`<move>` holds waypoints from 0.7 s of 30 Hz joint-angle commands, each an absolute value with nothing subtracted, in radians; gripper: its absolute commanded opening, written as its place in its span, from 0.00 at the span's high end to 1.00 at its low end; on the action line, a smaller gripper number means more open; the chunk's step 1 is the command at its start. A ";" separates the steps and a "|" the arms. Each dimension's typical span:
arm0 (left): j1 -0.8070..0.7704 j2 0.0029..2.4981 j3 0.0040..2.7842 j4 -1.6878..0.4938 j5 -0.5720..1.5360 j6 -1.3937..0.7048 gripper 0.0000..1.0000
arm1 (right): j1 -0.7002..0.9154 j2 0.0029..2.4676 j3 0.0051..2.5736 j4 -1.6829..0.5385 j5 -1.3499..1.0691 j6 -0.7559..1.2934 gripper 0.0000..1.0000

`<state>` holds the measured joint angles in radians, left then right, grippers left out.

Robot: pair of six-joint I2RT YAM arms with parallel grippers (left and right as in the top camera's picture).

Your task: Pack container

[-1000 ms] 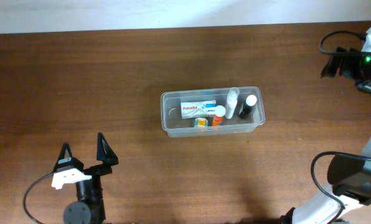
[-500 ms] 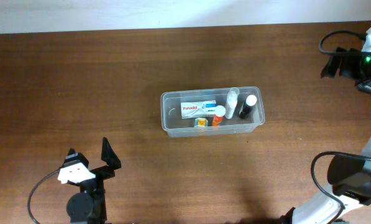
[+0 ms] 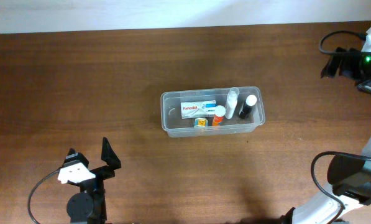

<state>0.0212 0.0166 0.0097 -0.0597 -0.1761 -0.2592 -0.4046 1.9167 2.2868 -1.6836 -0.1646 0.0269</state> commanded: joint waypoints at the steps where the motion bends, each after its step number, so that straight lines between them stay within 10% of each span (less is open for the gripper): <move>1: 0.027 0.011 0.009 -0.065 -0.187 -0.265 0.01 | -0.406 1.909 2.285 -1.684 -0.156 0.031 0.02; 21: 0.027 0.011 0.009 -0.065 -0.187 -0.265 0.01 | -0.405 1.828 2.285 -1.683 -0.156 0.031 0.02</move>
<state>0.0212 0.0166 0.0097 -0.0597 -0.1761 -0.2592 -0.4046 1.9102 2.2868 -1.6833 -0.1646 0.0265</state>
